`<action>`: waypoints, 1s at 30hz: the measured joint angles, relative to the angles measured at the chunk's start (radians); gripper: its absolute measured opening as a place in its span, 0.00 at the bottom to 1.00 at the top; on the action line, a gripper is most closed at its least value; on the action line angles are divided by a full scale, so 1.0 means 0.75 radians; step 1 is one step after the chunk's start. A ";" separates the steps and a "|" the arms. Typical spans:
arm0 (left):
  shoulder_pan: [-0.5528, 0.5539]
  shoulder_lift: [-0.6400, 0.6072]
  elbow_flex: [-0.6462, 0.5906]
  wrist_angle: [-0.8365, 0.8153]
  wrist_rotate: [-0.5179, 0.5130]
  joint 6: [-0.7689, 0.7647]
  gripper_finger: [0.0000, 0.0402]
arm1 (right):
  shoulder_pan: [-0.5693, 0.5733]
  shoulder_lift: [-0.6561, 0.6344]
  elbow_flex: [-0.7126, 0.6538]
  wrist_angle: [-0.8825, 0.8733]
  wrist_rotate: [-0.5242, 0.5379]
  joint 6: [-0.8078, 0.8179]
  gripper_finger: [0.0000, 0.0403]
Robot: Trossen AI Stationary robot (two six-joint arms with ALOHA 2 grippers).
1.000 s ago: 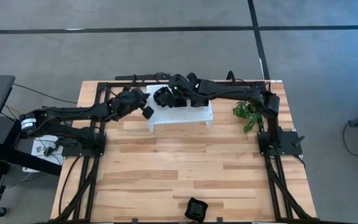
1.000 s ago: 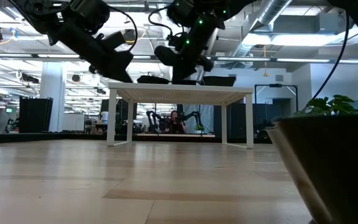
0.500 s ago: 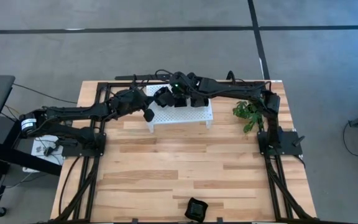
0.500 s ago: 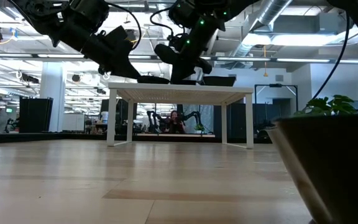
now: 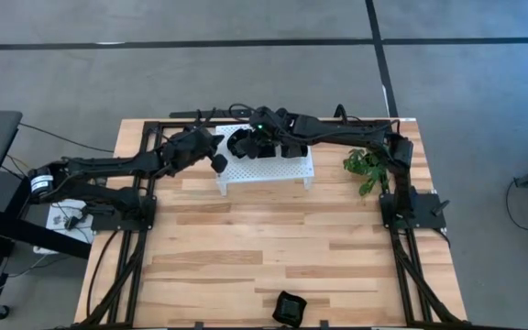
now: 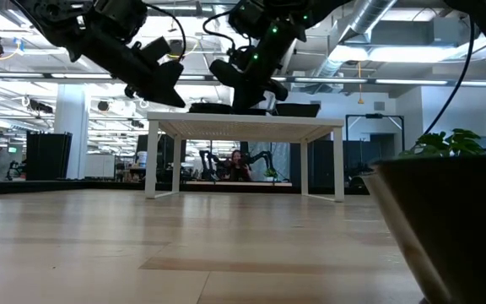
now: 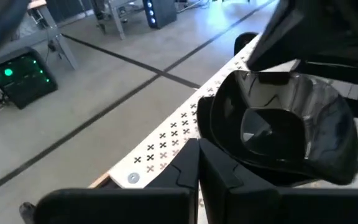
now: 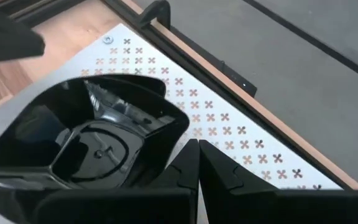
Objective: Pick & Place Mini shaped plates
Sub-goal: Stack the leaf-shaped plate on top of the leaf-shaped plate on the shelf
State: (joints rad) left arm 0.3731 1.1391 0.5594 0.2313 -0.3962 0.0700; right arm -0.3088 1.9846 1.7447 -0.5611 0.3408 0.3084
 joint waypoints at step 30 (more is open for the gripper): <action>0.029 0.104 -0.001 0.047 0.132 0.015 0.01 | 0.011 0.033 0.059 -0.012 0.069 -0.147 0.00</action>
State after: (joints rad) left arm 0.3946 1.2167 0.5591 0.2663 -0.2974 0.0814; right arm -0.3007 2.0090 1.7887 -0.5704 0.3928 0.1982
